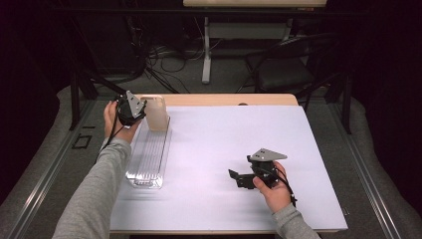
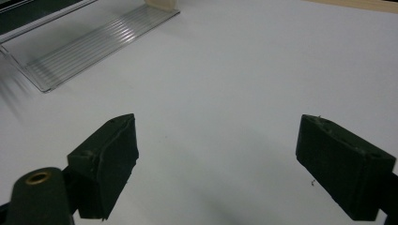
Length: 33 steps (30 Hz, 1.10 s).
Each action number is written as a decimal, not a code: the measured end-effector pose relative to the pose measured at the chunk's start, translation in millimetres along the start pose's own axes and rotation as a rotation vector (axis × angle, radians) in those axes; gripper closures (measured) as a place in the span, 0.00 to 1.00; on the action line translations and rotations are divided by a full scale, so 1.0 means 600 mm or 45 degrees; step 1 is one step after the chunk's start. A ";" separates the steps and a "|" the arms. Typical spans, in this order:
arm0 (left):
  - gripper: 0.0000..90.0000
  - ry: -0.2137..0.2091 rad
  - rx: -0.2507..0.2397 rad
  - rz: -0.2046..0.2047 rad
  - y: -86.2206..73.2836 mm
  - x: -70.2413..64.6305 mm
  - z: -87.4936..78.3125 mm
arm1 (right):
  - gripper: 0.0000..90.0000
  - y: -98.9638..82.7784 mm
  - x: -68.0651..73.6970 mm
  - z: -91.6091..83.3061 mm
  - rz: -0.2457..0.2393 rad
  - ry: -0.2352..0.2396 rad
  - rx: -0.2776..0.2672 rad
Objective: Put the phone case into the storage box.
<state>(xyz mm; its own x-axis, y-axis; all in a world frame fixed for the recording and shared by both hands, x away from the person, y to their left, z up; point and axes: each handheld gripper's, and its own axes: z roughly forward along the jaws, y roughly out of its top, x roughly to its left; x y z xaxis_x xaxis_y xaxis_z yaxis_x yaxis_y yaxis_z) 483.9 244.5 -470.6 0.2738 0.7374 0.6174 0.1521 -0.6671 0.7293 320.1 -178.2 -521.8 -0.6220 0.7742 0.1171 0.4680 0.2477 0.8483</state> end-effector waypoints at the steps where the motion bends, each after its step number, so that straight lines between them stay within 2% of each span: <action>1: 0.45 0.002 0.001 0.002 0.000 0.000 0.000 | 0.14 0.000 0.000 0.000 0.001 -0.001 0.000; 12: 0.46 -0.028 -0.012 -0.039 0.002 0.006 -0.008 | 0.14 0.000 0.000 0.000 -0.002 -0.002 0.000; 20: 0.42 -0.071 0.017 -0.087 0.000 0.010 -0.011 | 0.14 0.000 0.000 0.000 -0.005 -0.003 -0.003; 25: 0.41 -0.072 0.054 -0.083 -0.001 0.008 -0.009 | 0.14 0.000 0.001 0.000 0.000 -0.003 0.004; 33: 0.41 -0.082 0.057 -0.096 -0.002 0.007 -0.006 | 0.14 0.000 0.000 0.000 -0.004 -0.003 0.003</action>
<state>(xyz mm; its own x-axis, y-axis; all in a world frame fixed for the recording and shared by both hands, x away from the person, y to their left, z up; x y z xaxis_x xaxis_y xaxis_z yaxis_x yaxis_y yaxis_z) 481.6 248.6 -467.8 0.3204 0.7783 0.5400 0.2164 -0.6151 0.7582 320.0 -178.0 -521.9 -0.6218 0.7750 0.1128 0.4672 0.2515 0.8476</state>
